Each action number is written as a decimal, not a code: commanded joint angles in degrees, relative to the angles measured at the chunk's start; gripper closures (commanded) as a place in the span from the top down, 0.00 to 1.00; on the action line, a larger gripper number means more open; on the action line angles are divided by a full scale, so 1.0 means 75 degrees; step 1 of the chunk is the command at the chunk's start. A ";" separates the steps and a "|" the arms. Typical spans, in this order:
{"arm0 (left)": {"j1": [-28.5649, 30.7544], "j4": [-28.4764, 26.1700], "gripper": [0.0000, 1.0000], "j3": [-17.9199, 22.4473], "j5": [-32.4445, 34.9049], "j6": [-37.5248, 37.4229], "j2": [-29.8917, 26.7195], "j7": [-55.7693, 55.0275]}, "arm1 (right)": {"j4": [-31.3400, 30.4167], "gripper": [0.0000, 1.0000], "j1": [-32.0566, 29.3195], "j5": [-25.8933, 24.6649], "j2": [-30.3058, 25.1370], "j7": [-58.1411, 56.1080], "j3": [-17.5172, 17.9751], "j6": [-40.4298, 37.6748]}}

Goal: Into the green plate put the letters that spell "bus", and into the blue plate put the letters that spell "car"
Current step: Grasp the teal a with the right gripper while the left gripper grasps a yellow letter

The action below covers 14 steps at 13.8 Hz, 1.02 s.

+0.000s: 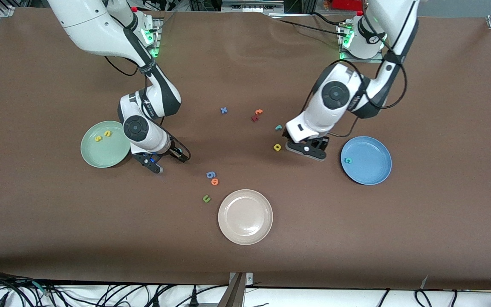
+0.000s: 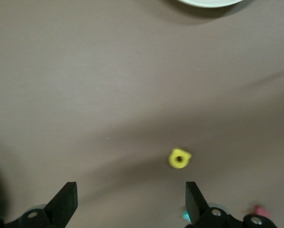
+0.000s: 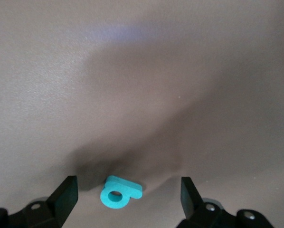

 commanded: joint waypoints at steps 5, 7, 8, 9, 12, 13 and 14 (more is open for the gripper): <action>-0.0394 0.1242 1.00 0.0095 -0.0086 -0.0106 0.1324 -0.0328 | -0.0127 0.77 0.0134 0.0079 0.0003 0.0141 -0.0018 0.0231; -0.0464 0.1289 1.00 0.0095 -0.0074 -0.0106 0.1547 -0.0409 | -0.0115 0.65 0.0134 0.0067 0.0003 0.0107 -0.0018 0.0231; -0.0546 0.1289 0.99 0.0095 -0.0074 -0.0082 0.1606 -0.0514 | -0.0115 0.56 0.0134 0.0067 0.0003 0.0071 -0.0018 0.0231; -0.0570 0.1289 0.99 0.0095 -0.0074 -0.0036 0.1687 -0.0643 | -0.0127 0.50 0.0134 0.0067 0.0003 0.0048 -0.0018 0.0231; -0.0734 0.1243 0.99 0.0107 -0.0062 0.0198 0.1852 -0.0924 | -0.0127 0.35 0.0134 0.0067 0.0003 0.0013 -0.0018 0.0196; -0.0758 0.1219 0.99 0.0107 -0.0062 0.0280 0.1876 -0.0949 | -0.0127 0.28 0.0134 0.0055 0.0003 -0.0011 -0.0018 0.0184; -0.0793 0.1196 0.99 0.0107 -0.0062 0.0386 0.1945 -0.0961 | -0.0115 0.23 0.0134 0.0055 0.0003 -0.0011 -0.0018 0.0184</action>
